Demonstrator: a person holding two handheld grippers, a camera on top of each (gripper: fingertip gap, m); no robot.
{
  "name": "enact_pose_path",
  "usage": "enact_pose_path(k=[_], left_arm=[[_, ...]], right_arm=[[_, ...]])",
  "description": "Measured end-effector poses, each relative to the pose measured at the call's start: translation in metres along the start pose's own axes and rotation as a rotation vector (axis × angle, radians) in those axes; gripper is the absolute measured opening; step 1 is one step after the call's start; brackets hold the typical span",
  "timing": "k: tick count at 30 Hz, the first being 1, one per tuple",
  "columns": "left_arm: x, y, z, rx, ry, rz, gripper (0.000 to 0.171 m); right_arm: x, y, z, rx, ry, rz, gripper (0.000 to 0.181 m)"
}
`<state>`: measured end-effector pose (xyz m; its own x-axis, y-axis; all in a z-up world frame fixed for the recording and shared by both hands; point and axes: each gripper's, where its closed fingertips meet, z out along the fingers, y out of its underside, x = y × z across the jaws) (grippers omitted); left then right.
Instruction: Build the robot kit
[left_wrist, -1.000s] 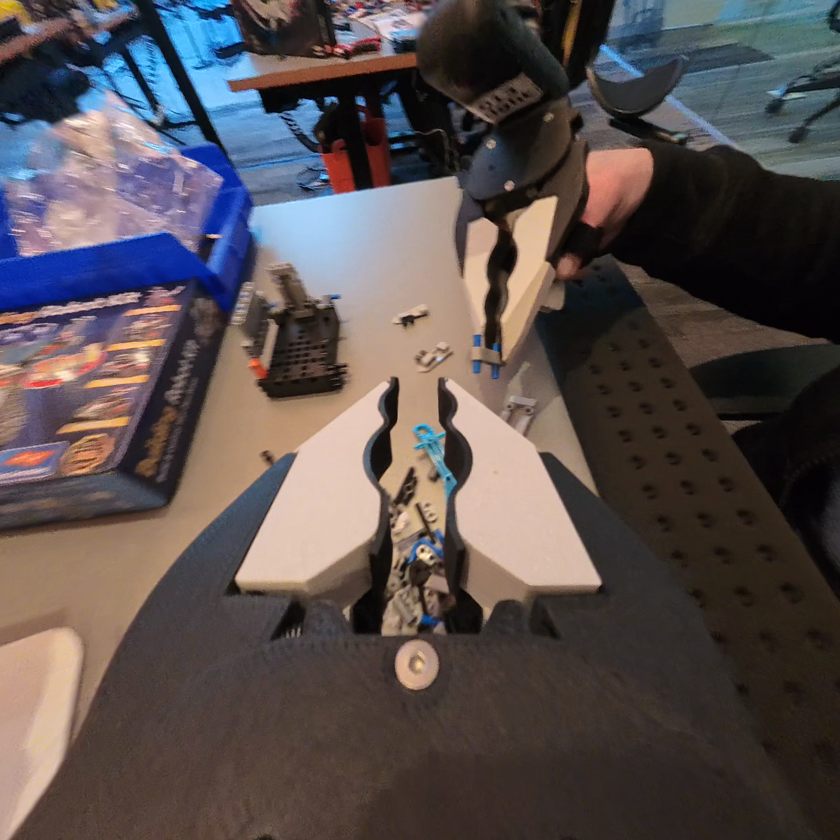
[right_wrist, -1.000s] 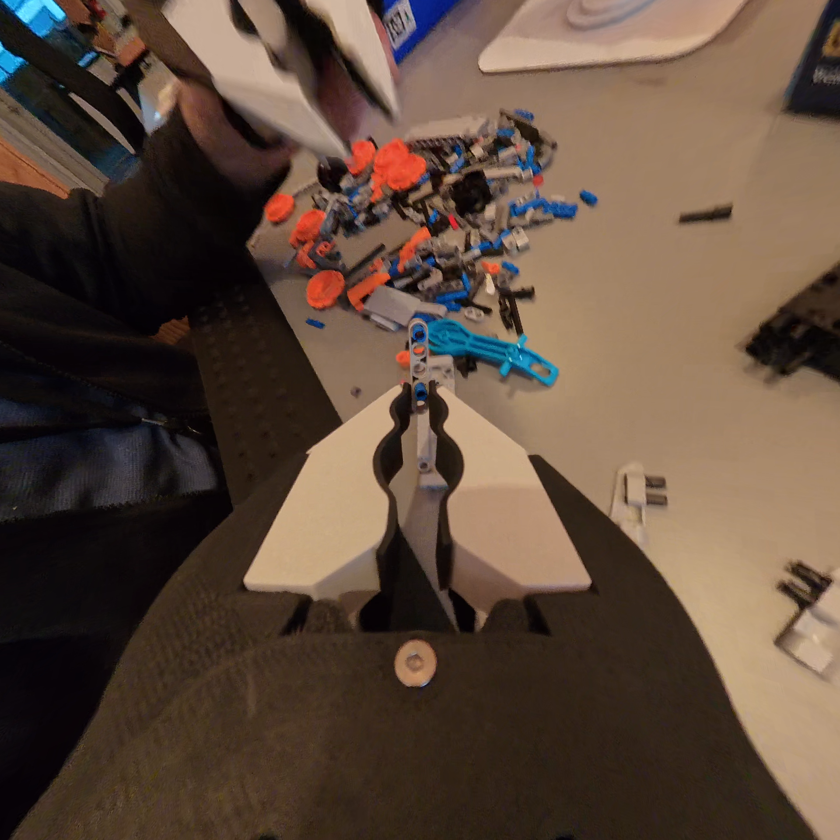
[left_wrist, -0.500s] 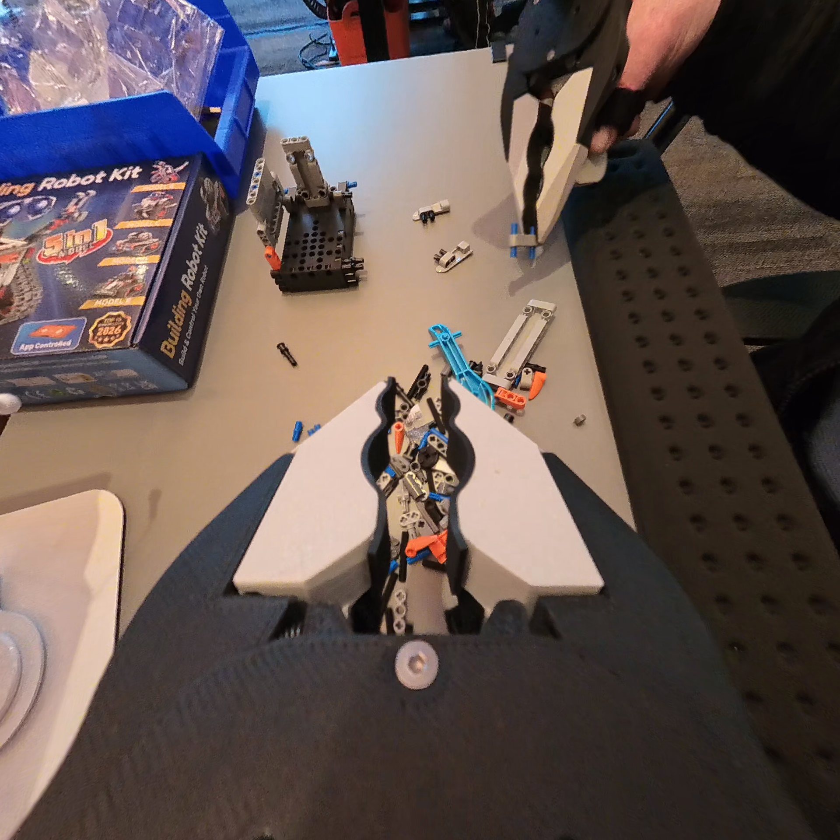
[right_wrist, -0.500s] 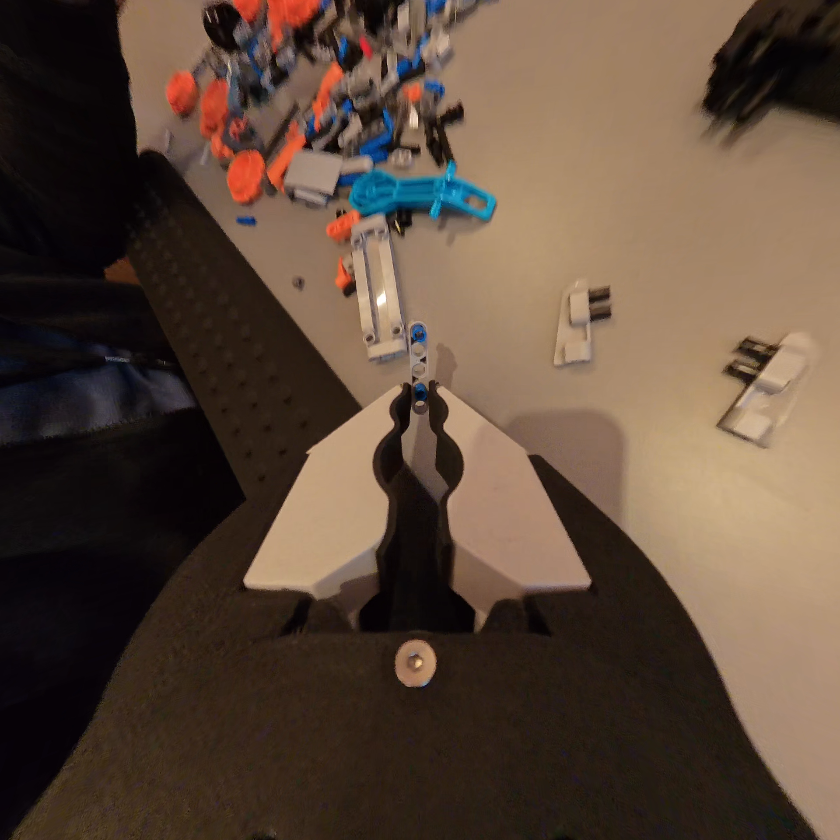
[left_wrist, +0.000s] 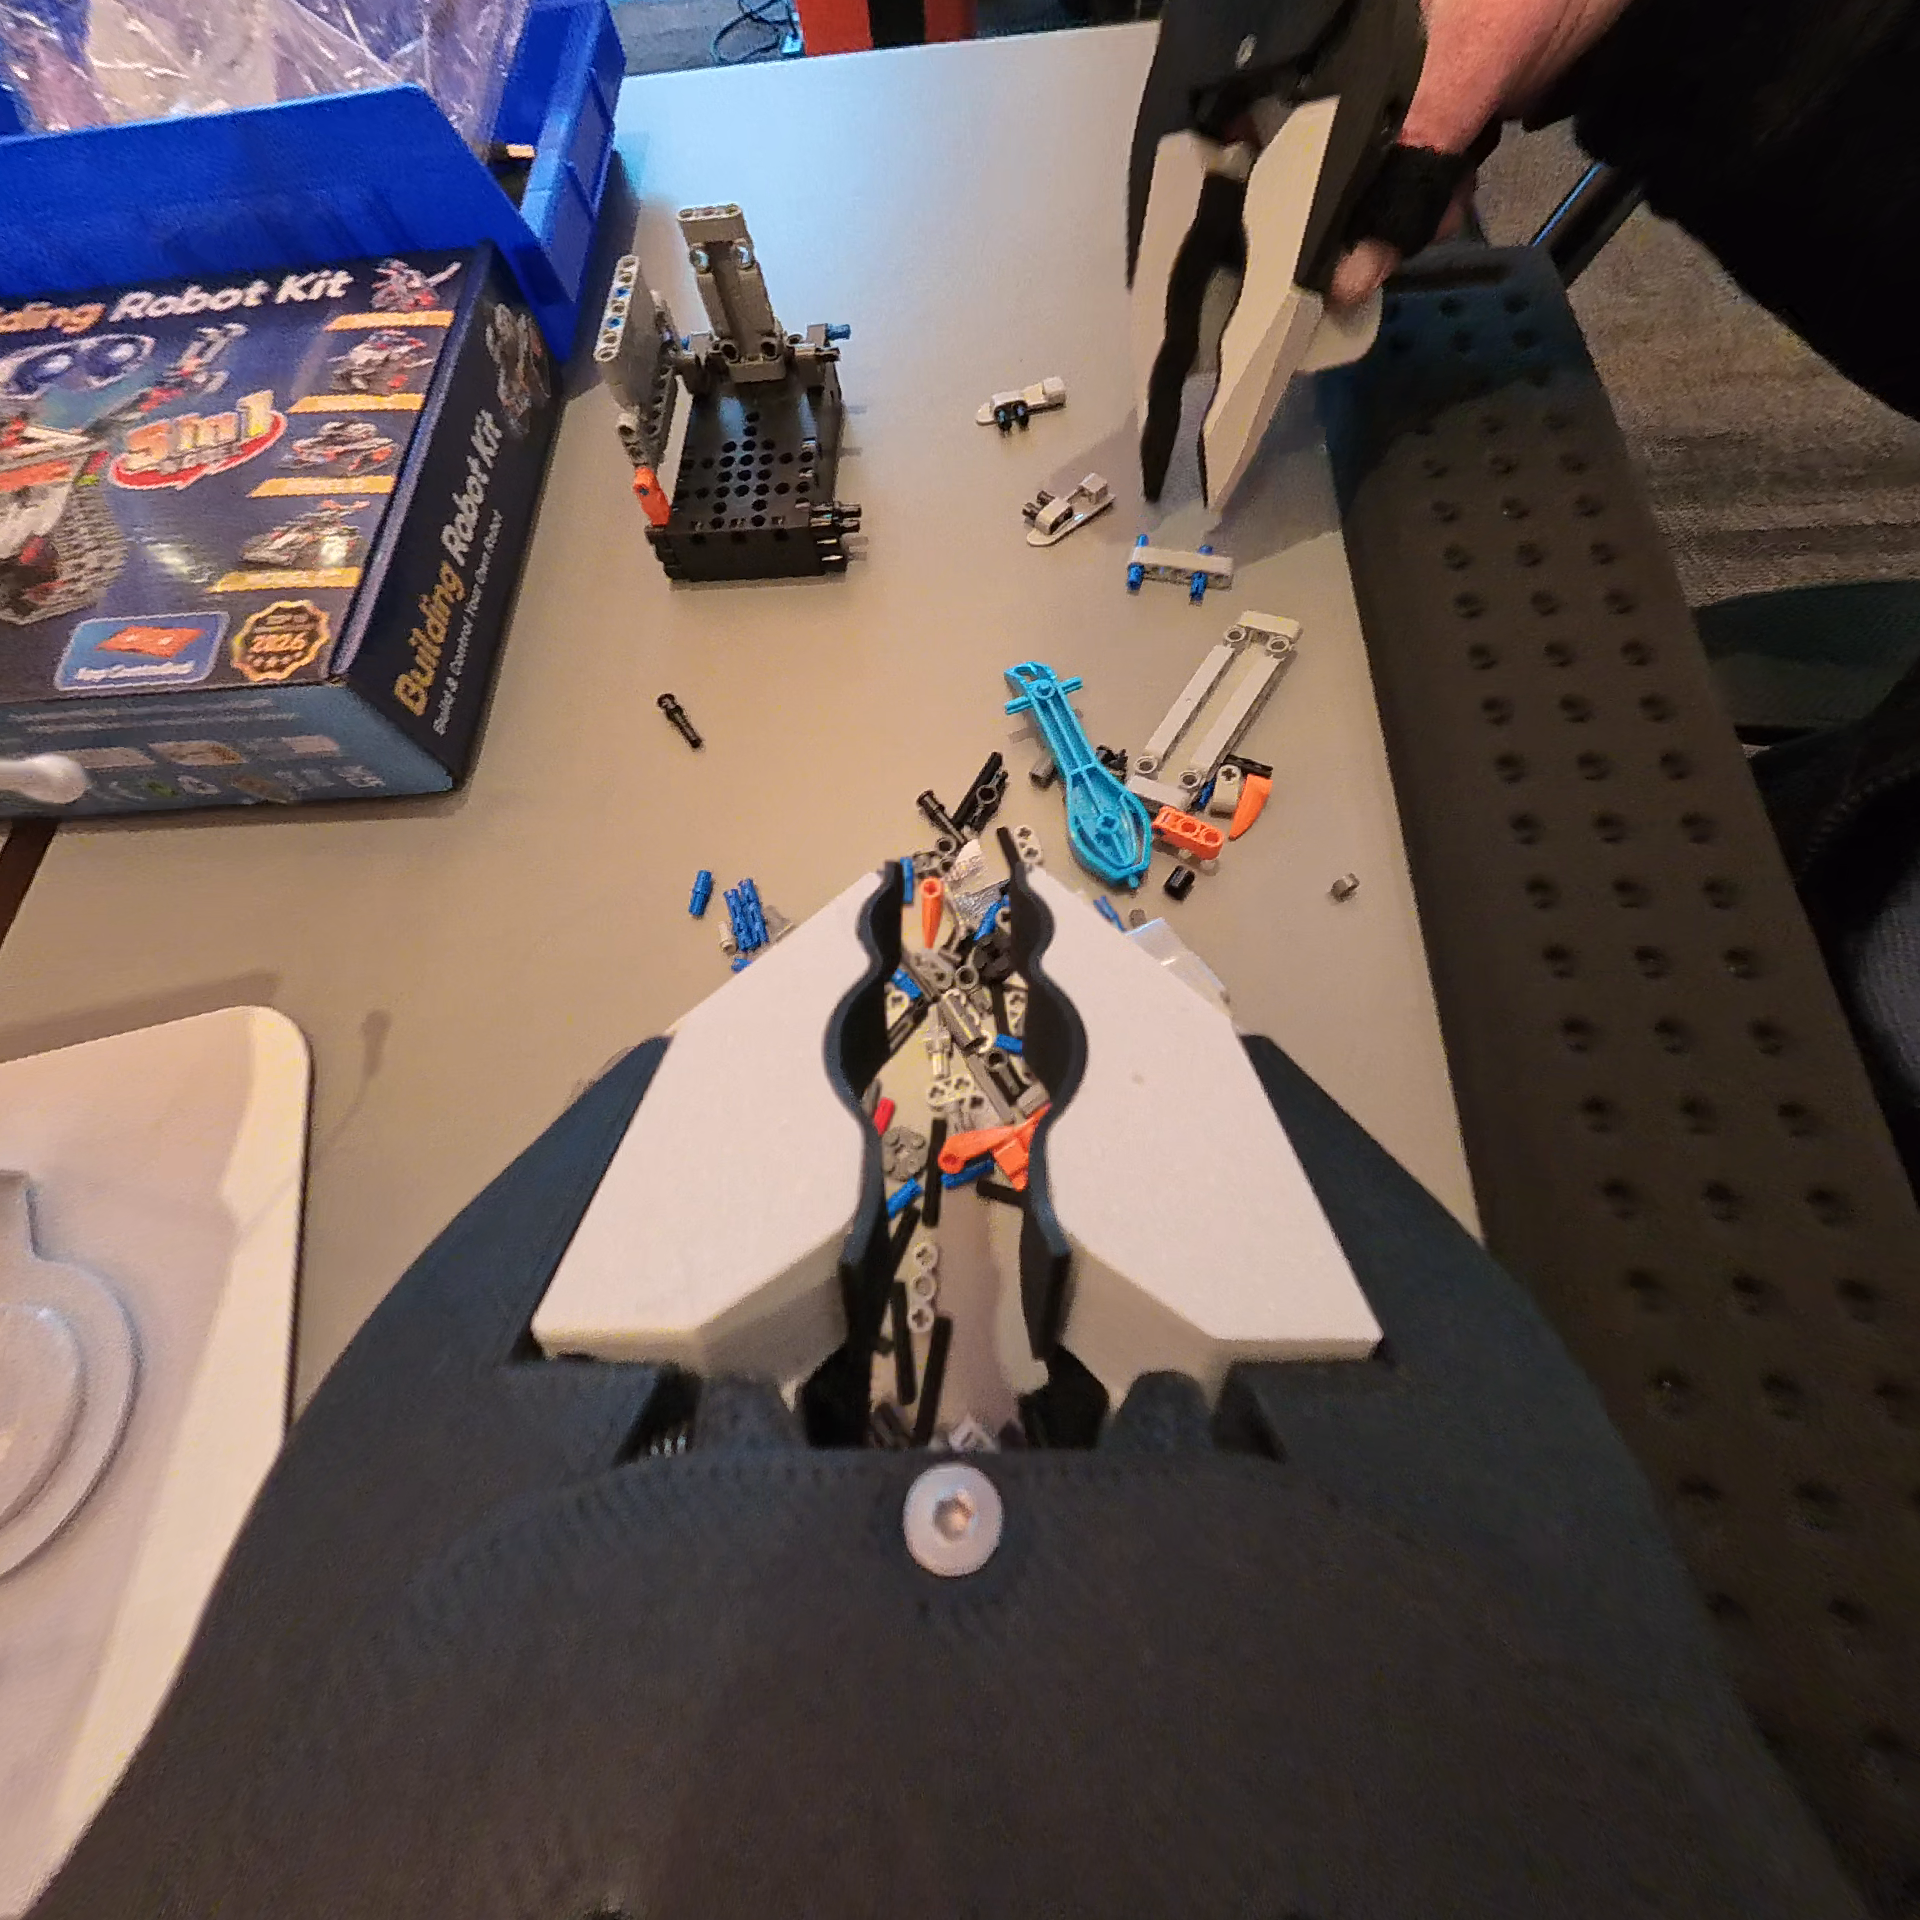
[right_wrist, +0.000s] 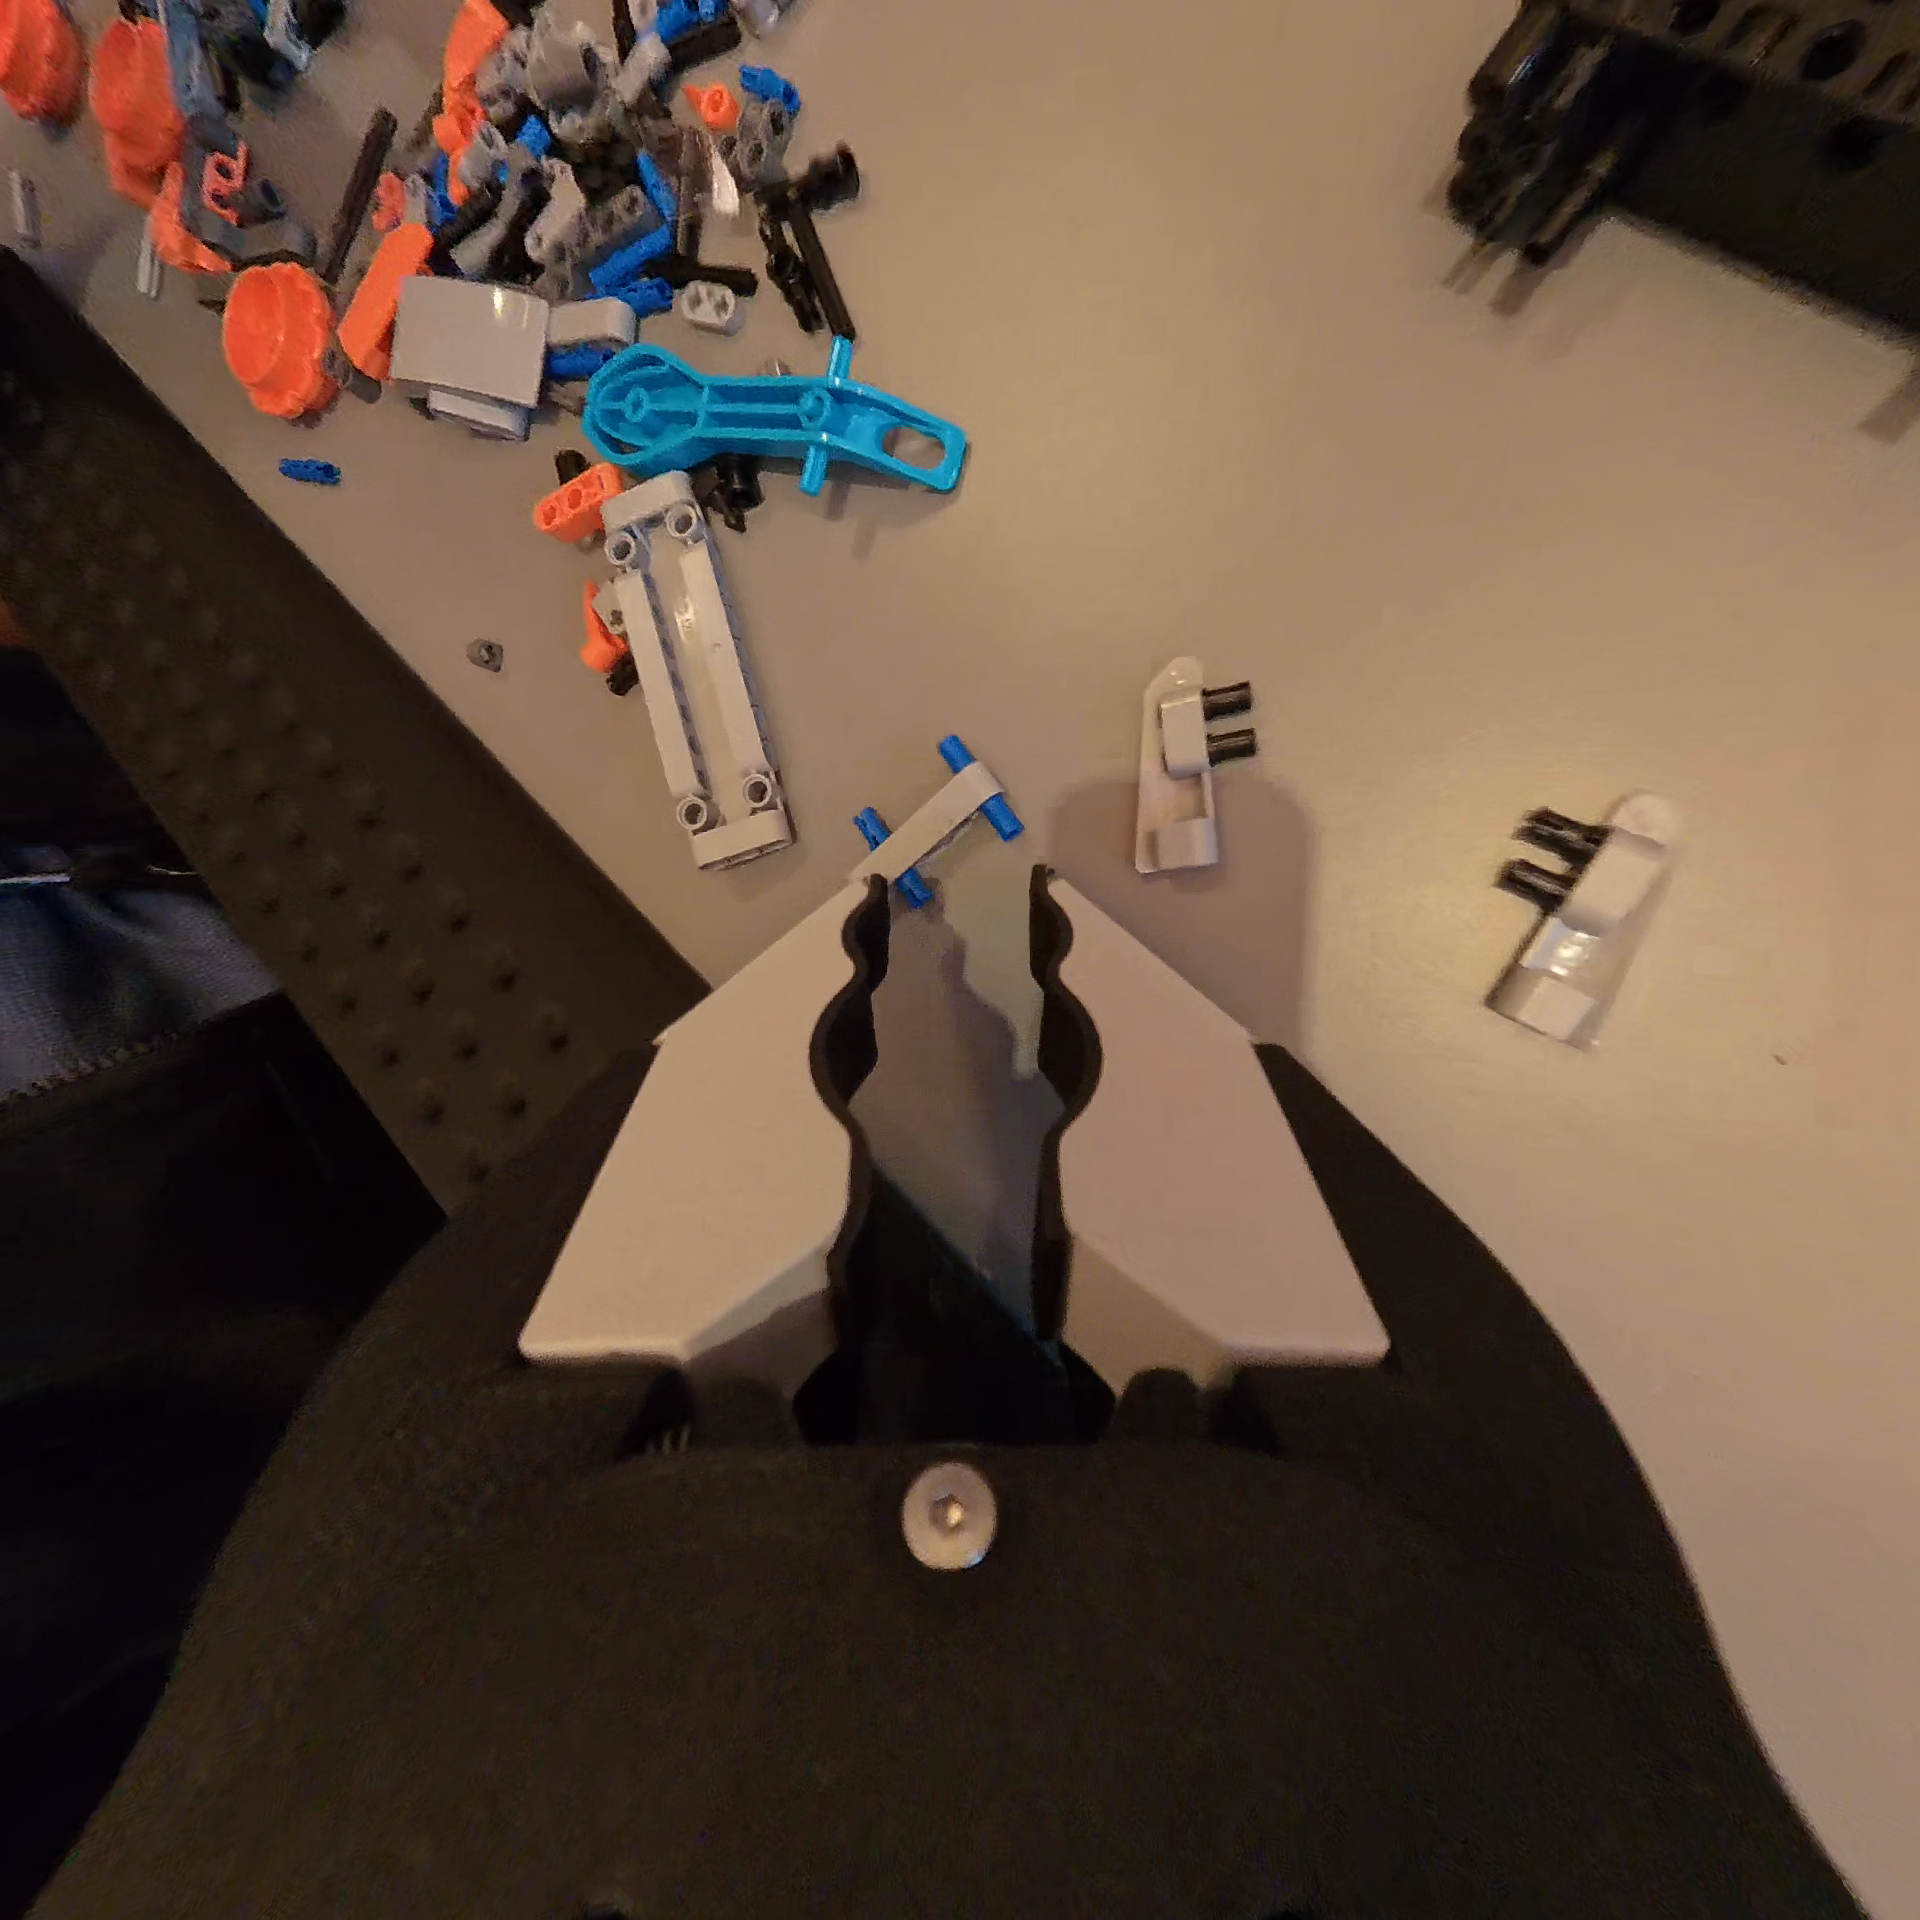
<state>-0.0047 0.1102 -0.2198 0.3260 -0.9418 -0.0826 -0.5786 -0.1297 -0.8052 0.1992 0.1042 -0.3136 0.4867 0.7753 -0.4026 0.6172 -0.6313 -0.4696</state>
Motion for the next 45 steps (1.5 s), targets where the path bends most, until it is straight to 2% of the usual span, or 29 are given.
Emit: enact_pose_path(k=[3, 8, 14, 19, 23, 28, 33, 40, 45], left_arm=[[-0.005, 0.002, -0.013, 0.014, -0.028, -0.011, 0.017], [-0.015, 0.015, -0.033, 0.010, -0.085, -0.038, 0.017], [-0.016, 0.036, -0.046, -0.011, -0.108, -0.062, 0.017], [-0.016, 0.043, -0.049, 0.005, -0.108, -0.070, 0.016], [-0.017, 0.043, -0.048, 0.019, -0.106, -0.063, 0.016], [-0.017, 0.046, -0.047, 0.026, -0.097, -0.069, 0.016], [-0.018, 0.049, -0.046, 0.013, -0.104, -0.068, 0.016], [-0.019, 0.049, -0.047, 0.018, -0.107, -0.073, 0.016], [-0.023, 0.051, -0.050, 0.006, -0.125, -0.073, 0.016]], right_arm=[[-0.011, -0.014, -0.014, 0.079, 0.019, -0.070, 0.021], [-0.048, -0.042, -0.015, 0.172, 0.000, -0.226, 0.020], [-0.089, -0.072, 0.028, 0.176, 0.019, -0.441, 0.014], [-0.093, -0.094, 0.068, 0.107, 0.077, -0.623, 0.011], [-0.089, -0.100, 0.094, 0.017, 0.117, -0.786, 0.007], [-0.091, -0.092, 0.112, -0.071, 0.050, -0.832, 0.009], [-0.092, -0.090, 0.112, -0.104, 0.024, -0.794, 0.008], [-0.069, -0.095, 0.104, -0.094, 0.095, -0.689, 0.007], [-0.067, -0.093, 0.101, -0.107, 0.093, -0.707, 0.012]])
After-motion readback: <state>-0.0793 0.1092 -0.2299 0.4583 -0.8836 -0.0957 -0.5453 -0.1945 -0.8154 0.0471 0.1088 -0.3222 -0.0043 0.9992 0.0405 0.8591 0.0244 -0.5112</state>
